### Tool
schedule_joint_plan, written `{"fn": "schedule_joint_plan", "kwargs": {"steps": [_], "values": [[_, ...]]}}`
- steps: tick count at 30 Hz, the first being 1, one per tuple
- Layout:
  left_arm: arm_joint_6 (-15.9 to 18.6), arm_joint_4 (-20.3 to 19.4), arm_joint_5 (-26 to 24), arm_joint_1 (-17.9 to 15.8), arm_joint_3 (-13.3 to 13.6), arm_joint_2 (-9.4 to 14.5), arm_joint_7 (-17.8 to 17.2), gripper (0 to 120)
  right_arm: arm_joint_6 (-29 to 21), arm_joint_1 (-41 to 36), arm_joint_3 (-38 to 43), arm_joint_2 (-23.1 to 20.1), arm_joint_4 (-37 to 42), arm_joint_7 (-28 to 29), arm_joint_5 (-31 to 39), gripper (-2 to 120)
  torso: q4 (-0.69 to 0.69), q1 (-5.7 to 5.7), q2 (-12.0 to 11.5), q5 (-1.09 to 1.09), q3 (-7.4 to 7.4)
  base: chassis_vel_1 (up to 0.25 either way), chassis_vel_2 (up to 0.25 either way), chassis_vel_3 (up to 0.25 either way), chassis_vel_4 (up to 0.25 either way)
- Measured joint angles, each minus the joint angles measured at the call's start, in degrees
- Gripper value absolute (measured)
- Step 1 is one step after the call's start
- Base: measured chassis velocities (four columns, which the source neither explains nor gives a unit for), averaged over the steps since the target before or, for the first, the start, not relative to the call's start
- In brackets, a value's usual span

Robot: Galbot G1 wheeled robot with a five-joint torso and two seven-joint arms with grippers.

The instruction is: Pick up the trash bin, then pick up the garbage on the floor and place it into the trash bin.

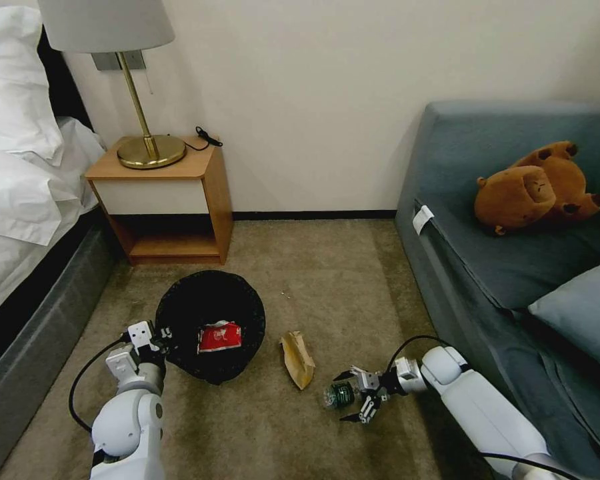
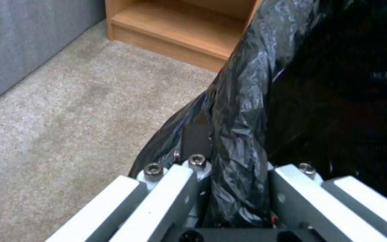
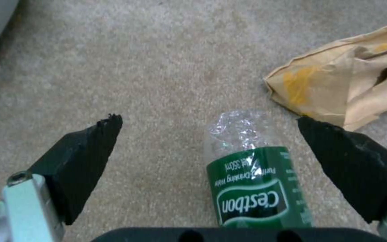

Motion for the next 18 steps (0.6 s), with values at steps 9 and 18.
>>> {"fn": "schedule_joint_plan", "kwargs": {"steps": [9,18], "values": [[-0.25,-0.57,-0.26,0.48,-0.14,-0.14,0.04,1,2.40,-0.62,2.26,1.33,-2.48,1.26,-4.20,100,0.00,0.00,0.00,-0.01,0.00,0.000,0.000,0.000,0.000],[-0.39,-0.93,-0.32,0.78,-0.24,-0.08,0.08,1,3.57,-0.73,3.90,1.66,-4.26,1.99,-5.23,100,0.00,0.00,0.00,-0.01,0.00,0.000,0.000,0.000,0.000]]}}
